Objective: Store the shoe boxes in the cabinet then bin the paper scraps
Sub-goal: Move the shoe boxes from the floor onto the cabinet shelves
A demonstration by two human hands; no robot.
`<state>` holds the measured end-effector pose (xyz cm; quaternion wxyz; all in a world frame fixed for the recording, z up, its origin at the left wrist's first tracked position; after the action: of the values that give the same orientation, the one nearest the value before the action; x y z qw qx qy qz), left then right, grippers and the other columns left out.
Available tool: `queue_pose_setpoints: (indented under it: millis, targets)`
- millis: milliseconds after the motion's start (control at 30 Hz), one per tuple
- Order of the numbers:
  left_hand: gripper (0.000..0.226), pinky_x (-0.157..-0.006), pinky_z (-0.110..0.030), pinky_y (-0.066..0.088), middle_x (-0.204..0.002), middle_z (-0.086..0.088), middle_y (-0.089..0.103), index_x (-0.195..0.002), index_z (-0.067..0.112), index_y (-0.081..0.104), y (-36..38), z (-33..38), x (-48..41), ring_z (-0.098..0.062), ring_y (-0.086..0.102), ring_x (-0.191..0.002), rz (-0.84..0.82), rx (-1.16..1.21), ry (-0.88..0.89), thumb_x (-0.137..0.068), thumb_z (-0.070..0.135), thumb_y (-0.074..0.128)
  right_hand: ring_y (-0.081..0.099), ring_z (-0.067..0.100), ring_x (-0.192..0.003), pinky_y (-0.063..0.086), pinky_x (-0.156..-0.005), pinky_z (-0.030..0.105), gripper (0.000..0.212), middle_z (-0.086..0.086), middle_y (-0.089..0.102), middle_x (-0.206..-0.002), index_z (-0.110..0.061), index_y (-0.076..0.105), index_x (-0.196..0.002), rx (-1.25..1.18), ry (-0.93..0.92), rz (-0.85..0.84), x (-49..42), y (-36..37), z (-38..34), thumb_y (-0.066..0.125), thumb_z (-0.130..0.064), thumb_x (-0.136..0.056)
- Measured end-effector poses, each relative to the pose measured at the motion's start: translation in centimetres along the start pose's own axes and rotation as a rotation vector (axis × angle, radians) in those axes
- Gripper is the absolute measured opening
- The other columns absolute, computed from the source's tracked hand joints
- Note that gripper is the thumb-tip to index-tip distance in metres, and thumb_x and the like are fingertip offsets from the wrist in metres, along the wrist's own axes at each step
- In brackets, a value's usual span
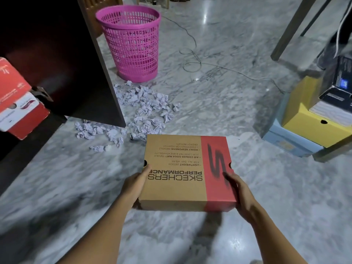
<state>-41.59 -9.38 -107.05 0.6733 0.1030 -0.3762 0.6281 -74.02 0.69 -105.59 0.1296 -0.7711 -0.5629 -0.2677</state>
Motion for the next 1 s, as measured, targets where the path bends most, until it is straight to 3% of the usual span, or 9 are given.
queue_pose_setpoints:
  millis: [67, 200, 333, 433, 600, 667, 800, 900, 1000]
  targets:
    - [0.053, -0.082, -0.035, 0.055, -0.089, 0.004, 0.076, -0.085, 0.028, 0.077, -1.5, 0.4, 0.8, -0.020, 0.071, -0.085, 0.028, 0.080, 0.015, -0.076, 0.076, 0.054, 0.071, 0.028, -0.099, 0.052, -0.082, 0.042, 0.029, 0.011, 0.073, -0.115, -0.024, 0.064, -0.120, -0.018, -0.043, -0.032, 0.4, 0.8, -0.8, 0.049, -0.030, -0.096]
    - [0.054, -0.081, -0.036, 0.053, -0.094, 0.005, 0.077, -0.095, 0.030, 0.077, -5.1, 1.4, 2.4, -0.020, 0.072, -0.091, 0.040, 0.224, 0.054, -0.074, 0.074, 0.056, 0.066, 0.027, -0.110, 0.044, -0.098, 0.054, 0.038, 0.006, 0.069, -0.125, -0.038, 0.060, -0.129, 0.005, -0.158, -0.127, 0.6, 3.6, -3.5, 0.045, -0.031, -0.095]
    - [0.045, -0.077, -0.036, 0.049, -0.098, -0.001, 0.077, -0.101, 0.026, 0.075, -9.1, 3.2, 5.1, -0.023, 0.070, -0.094, 0.025, 0.370, 0.151, -0.090, 0.059, 0.046, 0.065, 0.026, -0.113, 0.044, -0.099, 0.054, 0.045, 0.005, 0.067, -0.129, -0.034, 0.054, -0.137, 0.026, -0.287, -0.257, 1.6, 7.8, -7.7, 0.047, -0.030, -0.093]
    - [0.043, -0.078, -0.036, 0.047, -0.095, -0.005, 0.077, -0.092, 0.023, 0.076, -13.4, 4.1, 7.3, -0.026, 0.069, -0.091, 0.100, 0.441, 0.184, -0.092, 0.054, 0.046, 0.063, 0.026, -0.118, 0.047, -0.097, 0.050, 0.053, 0.004, 0.065, -0.132, -0.033, 0.052, -0.139, 0.031, -0.343, -0.373, 3.0, 11.7, -10.5, 0.048, -0.036, -0.087]
    - [0.039, -0.081, -0.037, 0.047, -0.094, -0.008, 0.077, -0.083, 0.020, 0.077, -21.8, 5.4, 12.3, -0.027, 0.068, -0.085, 0.265, 0.513, 0.223, -0.090, 0.050, 0.052, 0.060, 0.030, -0.122, 0.038, -0.107, 0.055, 0.050, 0.007, 0.066, -0.129, -0.028, 0.057, -0.136, -0.027, -0.364, -0.491, 5.2, 18.5, -13.6, 0.049, -0.042, -0.088]
    - [0.041, -0.078, -0.035, 0.046, -0.092, -0.009, 0.077, -0.079, 0.019, 0.077, -25.6, 6.1, 14.7, -0.027, 0.067, -0.081, 0.320, 0.519, 0.250, -0.090, 0.049, 0.052, 0.063, 0.028, -0.116, 0.043, -0.102, 0.051, 0.044, 0.008, 0.069, -0.124, -0.024, 0.059, -0.132, -0.058, -0.339, -0.523, 6.5, 22.1, -14.6, 0.046, -0.040, -0.094]
    - [0.043, -0.080, -0.038, 0.043, -0.086, -0.012, 0.075, -0.079, 0.021, 0.074, -33.8, 8.0, 20.9, -0.030, 0.065, -0.081, 0.509, 0.564, 0.293, -0.084, 0.058, 0.052, 0.069, 0.015, -0.081, 0.047, -0.075, 0.037, 0.037, 0.004, 0.076, -0.102, -0.021, 0.067, -0.119, -0.149, -0.279, -0.623, 9.8, 29.5, -17.1, 0.042, -0.038, -0.097]
    - [0.050, -0.083, -0.040, 0.044, -0.095, -0.012, 0.075, -0.091, 0.019, 0.075, -38.5, 10.2, 25.7, -0.031, 0.065, -0.089, 0.604, 0.588, 0.357, -0.078, 0.063, 0.054, 0.069, 0.014, -0.068, 0.050, -0.080, 0.038, 0.033, 0.000, 0.076, -0.085, -0.024, 0.069, -0.104, -0.196, -0.267, -0.688, 11.7, 34.5, -20.5, 0.045, -0.044, -0.094]
    - [0.051, -0.091, -0.040, 0.047, -0.104, -0.008, 0.075, -0.105, 0.023, 0.074, -42.3, 13.3, 30.5, -0.028, 0.066, -0.100, 0.691, 0.615, 0.497, -0.082, 0.062, 0.052, 0.066, 0.023, -0.071, 0.052, -0.083, 0.050, 0.035, 0.005, 0.071, -0.079, -0.028, 0.068, -0.090, -0.205, -0.247, -0.806, 14.6, 39.7, -25.1, 0.049, -0.057, -0.085]
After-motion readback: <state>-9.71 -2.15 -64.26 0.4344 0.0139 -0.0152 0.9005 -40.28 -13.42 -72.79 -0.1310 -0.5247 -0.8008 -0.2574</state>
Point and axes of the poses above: each hand's wrist, its own x-axis away from the middle knuckle, its own y-axis out of the palm, z = x × y, the point moved 7 cm from there along -x, towards the middle knuckle
